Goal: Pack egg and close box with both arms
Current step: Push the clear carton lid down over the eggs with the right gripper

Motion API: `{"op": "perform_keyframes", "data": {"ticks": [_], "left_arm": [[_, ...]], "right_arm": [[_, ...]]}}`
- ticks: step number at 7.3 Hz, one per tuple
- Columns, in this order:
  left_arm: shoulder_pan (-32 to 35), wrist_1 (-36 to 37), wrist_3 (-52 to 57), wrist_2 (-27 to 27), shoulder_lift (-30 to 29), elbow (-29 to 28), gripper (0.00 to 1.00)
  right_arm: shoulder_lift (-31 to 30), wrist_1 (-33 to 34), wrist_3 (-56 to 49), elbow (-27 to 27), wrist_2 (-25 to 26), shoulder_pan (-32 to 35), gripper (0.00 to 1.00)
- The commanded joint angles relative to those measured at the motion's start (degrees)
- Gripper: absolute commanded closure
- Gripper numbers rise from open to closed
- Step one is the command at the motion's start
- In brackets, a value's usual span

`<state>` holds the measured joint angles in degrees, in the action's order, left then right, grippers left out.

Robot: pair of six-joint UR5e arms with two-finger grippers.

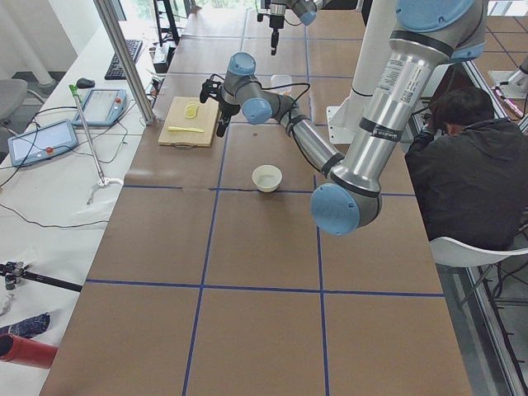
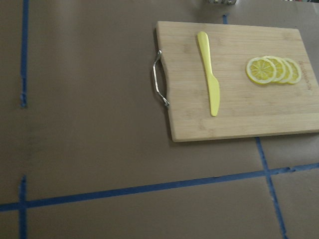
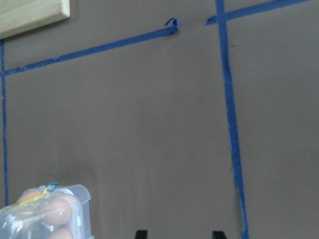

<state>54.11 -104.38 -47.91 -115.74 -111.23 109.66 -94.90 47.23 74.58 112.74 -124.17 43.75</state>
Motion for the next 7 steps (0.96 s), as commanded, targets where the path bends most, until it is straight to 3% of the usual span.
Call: {"op": "perform_keyframes", "data": {"ticks": [1, 4, 6, 7], "left_arm": [[2.66, -0.03, 3.35, -0.37, 1.89, 1.17, 0.0], [3.72, -0.03, 4.13, -0.28, 2.07, 1.26, 0.0], [3.72, -0.03, 4.14, -0.28, 2.15, 1.09, 0.0], [3.72, -0.21, 4.14, -0.37, 3.11, 1.0, 0.0]], "right_arm": [[3.22, 0.05, 1.97, 0.2, 4.46, -6.99, 1.0], [9.8, 2.06, 3.37, -1.03, 7.08, -11.73, 1.0], [18.65, 10.38, 4.96, -1.21, 9.91, -14.91, 1.0], [25.92, 15.64, 5.92, -2.6, 10.09, -15.44, 1.0]]}}
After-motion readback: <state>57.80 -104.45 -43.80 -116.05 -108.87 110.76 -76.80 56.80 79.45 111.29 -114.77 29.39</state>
